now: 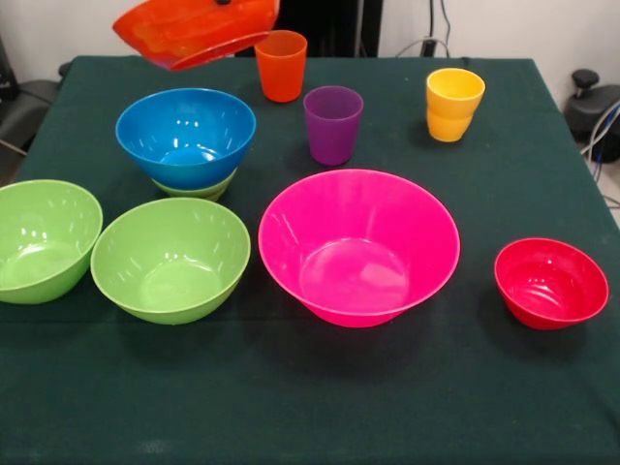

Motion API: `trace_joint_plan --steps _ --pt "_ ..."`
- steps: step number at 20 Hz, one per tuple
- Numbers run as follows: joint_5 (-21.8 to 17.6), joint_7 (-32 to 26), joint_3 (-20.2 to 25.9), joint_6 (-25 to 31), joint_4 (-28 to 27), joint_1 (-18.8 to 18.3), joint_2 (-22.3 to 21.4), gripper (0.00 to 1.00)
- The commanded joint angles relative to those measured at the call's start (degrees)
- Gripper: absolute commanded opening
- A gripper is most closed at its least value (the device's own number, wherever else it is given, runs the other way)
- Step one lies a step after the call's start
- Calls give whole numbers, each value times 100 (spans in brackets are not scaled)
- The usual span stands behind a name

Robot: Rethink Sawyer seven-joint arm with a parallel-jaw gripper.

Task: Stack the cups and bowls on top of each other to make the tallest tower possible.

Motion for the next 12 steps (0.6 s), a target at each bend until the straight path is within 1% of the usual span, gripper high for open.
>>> trace_joint_plan --steps 1,5,12 --pt "-552 -1486 390 514 197 -35 296 0" --pt "-623 -1522 427 477 99 -103 444 0" --pt "-743 -1420 430 477 -84 -79 614 0"
